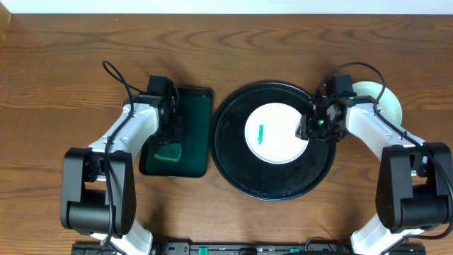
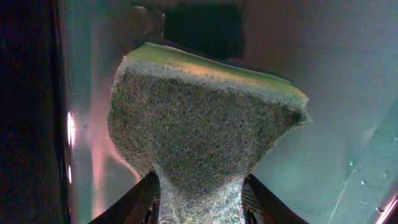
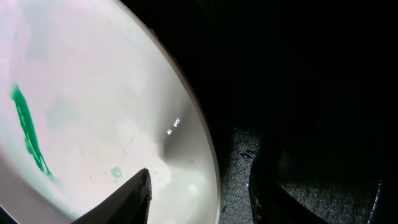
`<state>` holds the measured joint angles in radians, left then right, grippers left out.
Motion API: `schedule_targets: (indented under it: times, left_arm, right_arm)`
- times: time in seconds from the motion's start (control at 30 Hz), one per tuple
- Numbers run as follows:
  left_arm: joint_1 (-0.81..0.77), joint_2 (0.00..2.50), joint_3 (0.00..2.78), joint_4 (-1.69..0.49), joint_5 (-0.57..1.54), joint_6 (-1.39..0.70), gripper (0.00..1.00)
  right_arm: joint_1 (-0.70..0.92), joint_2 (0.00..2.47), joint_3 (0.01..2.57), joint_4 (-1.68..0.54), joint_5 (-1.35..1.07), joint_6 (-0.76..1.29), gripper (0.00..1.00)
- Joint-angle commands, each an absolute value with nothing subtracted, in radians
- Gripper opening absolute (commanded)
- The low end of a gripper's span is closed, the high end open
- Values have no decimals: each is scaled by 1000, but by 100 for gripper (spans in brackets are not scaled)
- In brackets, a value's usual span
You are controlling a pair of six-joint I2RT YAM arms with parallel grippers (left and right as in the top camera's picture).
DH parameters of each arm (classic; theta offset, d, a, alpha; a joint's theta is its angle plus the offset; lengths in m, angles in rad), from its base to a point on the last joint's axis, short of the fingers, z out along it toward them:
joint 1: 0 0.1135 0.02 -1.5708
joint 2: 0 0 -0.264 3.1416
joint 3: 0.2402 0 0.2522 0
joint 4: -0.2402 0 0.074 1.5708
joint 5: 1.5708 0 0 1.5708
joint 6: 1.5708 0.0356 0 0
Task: Clean dirty plates on tray and stack at the side
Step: 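Pinch the green sponge with the left gripper and lift it, then raise the sponge above the dark green tray toward the black tray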
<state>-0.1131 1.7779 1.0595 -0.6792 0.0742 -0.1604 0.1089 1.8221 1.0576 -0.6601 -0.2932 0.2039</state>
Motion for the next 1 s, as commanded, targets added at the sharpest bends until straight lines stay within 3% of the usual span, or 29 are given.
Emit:
schedule_targets:
  times: [0.0, 0.2, 0.23, 0.3, 0.33, 0.43, 0.63, 0.77, 0.97]
  left_arm:
    - [-115, 1801, 1022, -684, 65, -169, 42]
    - [-115, 1801, 991, -645, 67, -170, 38]
    - [-115, 1801, 984, -637, 67, -169, 25]
    - [-115, 1799, 984, -638, 67, -169, 10]
    - [-115, 1796, 985, -638, 67, -169, 8]
    - [-115, 1776, 995, -643, 67, -169, 7]
    - [-115, 1655, 1009, -643, 66, -168, 7]
    - [-115, 1552, 1010, -645, 67, -169, 7]
    - [-115, 1417, 1010, -653, 67, -169, 7]
  right_arm:
    - [120, 1818, 1056, -662, -259, 193, 49]
    - [120, 1818, 1056, -662, -259, 192, 49]
    - [120, 1818, 1056, -662, -259, 193, 49]
    - [120, 1818, 1056, -662, -259, 193, 51]
    - [120, 1818, 1056, -662, -259, 193, 52]
    - [120, 1818, 1056, -663, -259, 191, 56]
    - [120, 1818, 1056, -674, -259, 150, 55]
    - [120, 1818, 1056, -680, -259, 140, 46]
    - [120, 1818, 1058, -684, -259, 140, 25]
